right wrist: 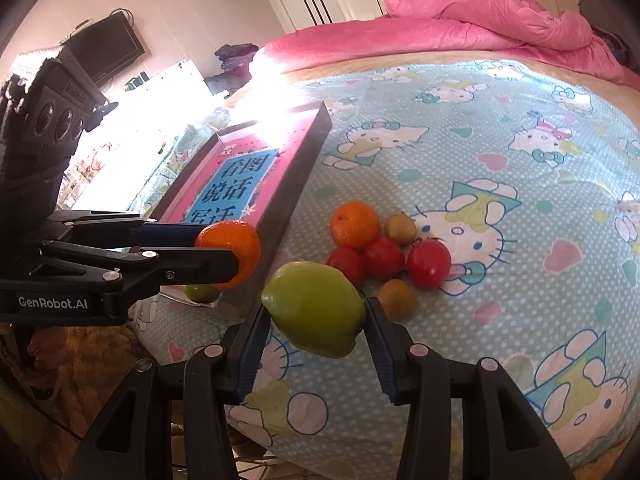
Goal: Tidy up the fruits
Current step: 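Lift the orange with the left tool while the right tool lifts the pear toward the workbook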
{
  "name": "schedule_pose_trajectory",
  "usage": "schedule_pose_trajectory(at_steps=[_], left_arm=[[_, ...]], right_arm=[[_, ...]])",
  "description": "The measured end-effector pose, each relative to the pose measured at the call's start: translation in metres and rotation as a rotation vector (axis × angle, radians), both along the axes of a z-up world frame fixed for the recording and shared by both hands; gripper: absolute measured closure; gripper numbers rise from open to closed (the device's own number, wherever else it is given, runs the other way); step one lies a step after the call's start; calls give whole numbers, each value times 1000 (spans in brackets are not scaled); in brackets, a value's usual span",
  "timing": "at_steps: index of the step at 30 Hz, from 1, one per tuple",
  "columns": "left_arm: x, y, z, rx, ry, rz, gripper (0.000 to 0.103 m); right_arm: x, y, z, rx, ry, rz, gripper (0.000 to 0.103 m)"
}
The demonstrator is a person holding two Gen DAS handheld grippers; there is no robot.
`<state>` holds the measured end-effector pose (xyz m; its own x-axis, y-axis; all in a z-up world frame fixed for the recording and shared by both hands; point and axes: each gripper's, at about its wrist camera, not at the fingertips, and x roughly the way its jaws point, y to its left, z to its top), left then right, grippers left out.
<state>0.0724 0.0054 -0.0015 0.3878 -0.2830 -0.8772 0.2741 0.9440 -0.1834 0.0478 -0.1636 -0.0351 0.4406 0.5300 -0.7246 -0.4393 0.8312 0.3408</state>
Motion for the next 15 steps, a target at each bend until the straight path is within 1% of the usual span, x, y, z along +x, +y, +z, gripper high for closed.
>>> schedule_pose_trajectory(at_steps=[5,15], left_arm=[[-3,10,4,-3,-7,24,61],[-11,35,10,-6,-22,77,61]], right_arm=[[-4,0,7,14,-41,6,55],[-8,11,15,20,-93,36,55]])
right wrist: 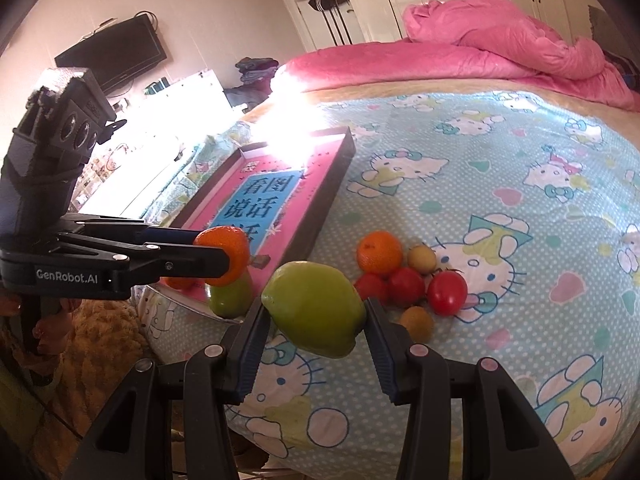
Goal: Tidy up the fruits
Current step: 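Lift the orange with the left tool while the right tool lifts the pear toward the workbook, then lower the orange with the left tool while the right tool lowers the pear beside the placed fruit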
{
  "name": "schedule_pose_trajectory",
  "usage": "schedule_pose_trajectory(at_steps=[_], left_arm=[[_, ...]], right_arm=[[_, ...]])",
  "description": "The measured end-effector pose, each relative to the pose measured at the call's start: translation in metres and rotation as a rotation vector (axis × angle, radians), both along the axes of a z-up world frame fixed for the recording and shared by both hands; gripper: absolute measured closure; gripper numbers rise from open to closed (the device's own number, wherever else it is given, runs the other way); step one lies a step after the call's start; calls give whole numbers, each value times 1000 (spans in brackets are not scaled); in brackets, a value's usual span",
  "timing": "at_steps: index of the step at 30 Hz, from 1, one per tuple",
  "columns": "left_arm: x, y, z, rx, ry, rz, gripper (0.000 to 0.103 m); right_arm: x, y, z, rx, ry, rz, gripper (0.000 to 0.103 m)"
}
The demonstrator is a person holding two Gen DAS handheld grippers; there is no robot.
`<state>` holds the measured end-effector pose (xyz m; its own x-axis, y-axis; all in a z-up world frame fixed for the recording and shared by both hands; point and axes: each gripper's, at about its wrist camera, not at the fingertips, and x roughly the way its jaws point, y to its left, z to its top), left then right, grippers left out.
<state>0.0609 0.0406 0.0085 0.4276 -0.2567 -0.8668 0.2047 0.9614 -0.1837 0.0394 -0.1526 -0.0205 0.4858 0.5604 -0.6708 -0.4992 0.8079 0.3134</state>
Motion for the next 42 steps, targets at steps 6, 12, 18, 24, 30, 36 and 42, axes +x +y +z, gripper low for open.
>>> schedule_pose_trajectory(at_steps=[6,12,18,24,30,36,42], left_arm=[[-6,18,4,-2,-10,41,61],[-11,39,7,-7,-16,89,61],[-16,61,10,-12,-24,139,61],[-20,85,10,-16,-28,202,61],[-25,108,8,-16,-32,261,61],[-28,136,0,-26,-18,339,61],[-28,150,-7,-52,0,381,61]], right_arm=[[-4,5,3,-2,-16,14,55],[-8,12,5,-5,-27,31,55],[-12,20,7,-10,-41,48,55],[-17,32,12,-6,-57,72,55],[-23,47,16,3,-65,109,55],[-26,62,18,0,-69,132,55],[-26,76,20,3,-71,147,55]])
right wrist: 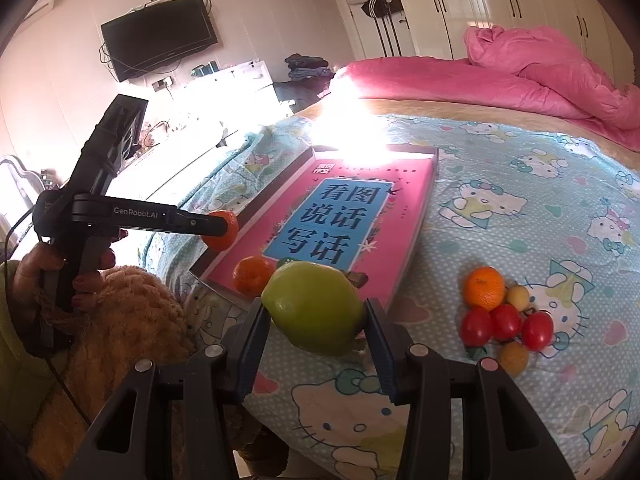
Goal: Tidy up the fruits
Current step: 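Lower the orange with the left tool while the right tool lowers the pear beside the placed fruit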
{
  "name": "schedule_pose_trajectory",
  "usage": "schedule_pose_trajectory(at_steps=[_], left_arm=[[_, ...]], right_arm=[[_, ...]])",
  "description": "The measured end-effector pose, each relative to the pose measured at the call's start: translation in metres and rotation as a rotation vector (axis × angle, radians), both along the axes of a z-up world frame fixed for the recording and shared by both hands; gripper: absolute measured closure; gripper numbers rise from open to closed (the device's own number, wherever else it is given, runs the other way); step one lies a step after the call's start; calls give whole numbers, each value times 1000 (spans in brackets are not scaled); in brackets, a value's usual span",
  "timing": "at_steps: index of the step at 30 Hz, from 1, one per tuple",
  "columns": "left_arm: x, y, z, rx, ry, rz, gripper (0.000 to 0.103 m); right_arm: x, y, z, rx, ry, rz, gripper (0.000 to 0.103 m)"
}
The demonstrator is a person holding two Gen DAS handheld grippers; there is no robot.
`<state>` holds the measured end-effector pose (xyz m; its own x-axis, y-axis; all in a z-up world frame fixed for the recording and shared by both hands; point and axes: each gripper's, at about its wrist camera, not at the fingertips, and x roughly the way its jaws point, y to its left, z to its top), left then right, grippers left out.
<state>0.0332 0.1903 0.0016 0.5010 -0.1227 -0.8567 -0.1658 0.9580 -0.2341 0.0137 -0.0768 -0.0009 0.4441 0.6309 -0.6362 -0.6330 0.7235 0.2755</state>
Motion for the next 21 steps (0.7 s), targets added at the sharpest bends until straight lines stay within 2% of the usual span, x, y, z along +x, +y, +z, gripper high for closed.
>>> schedule_pose_trajectory(at_steps=[11,21], left_arm=[[4,4,-10,-16,19,12,61],[8,7,-18,-15,47,19,61]], right_arm=[[-5,48,-1,-22,-8,85,55],[15,74,-17,-84,29,98,55]])
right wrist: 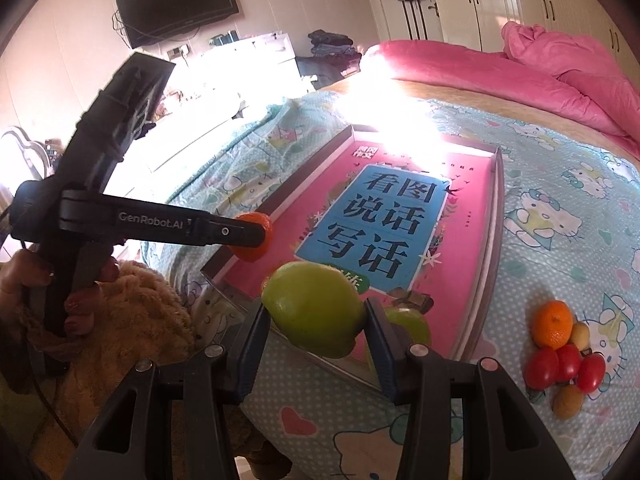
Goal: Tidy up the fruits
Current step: 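Lower the orange with the left tool while the right tool lowers the pear beside the placed fruit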
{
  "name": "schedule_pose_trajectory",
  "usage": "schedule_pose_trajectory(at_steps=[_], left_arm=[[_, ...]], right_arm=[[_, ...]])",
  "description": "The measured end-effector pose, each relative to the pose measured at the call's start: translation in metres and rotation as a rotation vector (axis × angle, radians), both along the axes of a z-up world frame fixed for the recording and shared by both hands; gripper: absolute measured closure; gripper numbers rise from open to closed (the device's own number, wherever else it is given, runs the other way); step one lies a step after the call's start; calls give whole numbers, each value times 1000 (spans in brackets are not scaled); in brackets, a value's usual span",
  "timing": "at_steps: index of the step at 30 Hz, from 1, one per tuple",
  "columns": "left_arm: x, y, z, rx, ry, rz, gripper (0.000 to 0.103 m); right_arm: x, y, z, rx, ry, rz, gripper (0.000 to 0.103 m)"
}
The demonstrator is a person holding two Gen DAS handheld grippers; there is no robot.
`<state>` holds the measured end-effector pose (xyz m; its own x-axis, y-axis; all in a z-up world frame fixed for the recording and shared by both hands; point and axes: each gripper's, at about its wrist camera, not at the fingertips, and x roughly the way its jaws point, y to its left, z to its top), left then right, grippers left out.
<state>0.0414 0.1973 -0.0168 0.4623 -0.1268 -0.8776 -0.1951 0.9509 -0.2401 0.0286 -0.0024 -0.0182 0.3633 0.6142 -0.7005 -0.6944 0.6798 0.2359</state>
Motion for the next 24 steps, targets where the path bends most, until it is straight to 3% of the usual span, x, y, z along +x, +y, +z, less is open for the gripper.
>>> schedule_pose_trajectory(at_steps=[14,24], left_arm=[[4,-3,-5,-1,18,-8,61],[8,-3,-8,3,35,-12,61]], right_arm=[[5,24,-15,-63,47,39,55],[5,43,-21,-255,-73,60,55]])
